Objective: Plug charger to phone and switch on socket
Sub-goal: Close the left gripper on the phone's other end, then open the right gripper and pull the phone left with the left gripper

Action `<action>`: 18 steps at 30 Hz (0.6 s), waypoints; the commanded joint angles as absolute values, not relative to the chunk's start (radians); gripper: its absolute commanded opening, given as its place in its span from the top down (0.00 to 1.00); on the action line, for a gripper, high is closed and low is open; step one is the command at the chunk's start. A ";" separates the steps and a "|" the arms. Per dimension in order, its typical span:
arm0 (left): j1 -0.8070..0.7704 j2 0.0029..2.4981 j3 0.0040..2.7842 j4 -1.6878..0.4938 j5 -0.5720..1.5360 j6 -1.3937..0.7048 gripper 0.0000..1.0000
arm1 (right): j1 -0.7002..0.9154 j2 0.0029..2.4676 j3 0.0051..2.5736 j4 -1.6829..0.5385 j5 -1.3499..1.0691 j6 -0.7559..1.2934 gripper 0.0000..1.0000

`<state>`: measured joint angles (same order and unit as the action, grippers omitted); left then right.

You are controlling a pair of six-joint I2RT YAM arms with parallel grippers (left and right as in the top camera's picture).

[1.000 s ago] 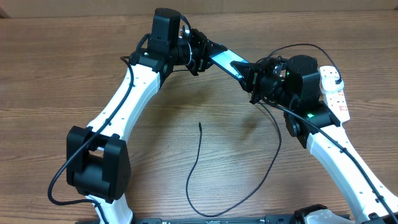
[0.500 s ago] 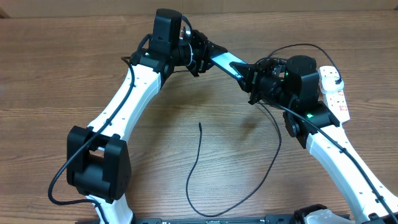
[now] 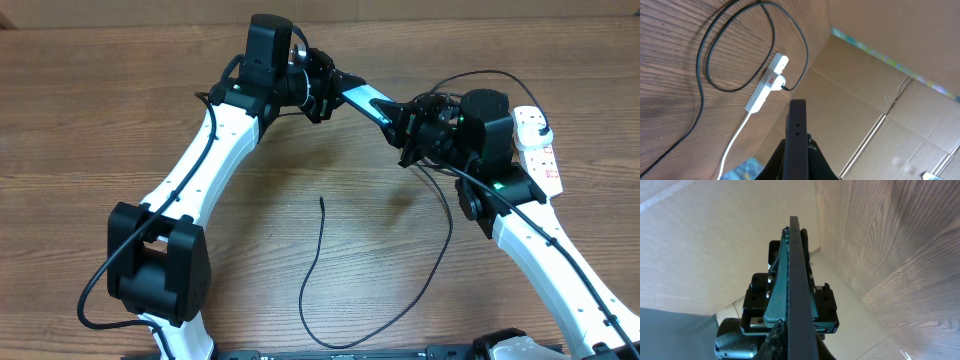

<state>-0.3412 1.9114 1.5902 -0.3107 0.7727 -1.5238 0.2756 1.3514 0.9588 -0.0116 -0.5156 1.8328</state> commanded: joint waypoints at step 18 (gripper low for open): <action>-0.279 1.908 1.585 -0.349 0.833 -1.394 0.96 | 0.288 1.340 0.981 -0.002 -0.599 1.618 0.00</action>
<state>-0.3210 1.9114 1.5883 -0.3378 0.7788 -1.4433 0.2840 1.3514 0.9611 -0.0013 -0.5777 1.6814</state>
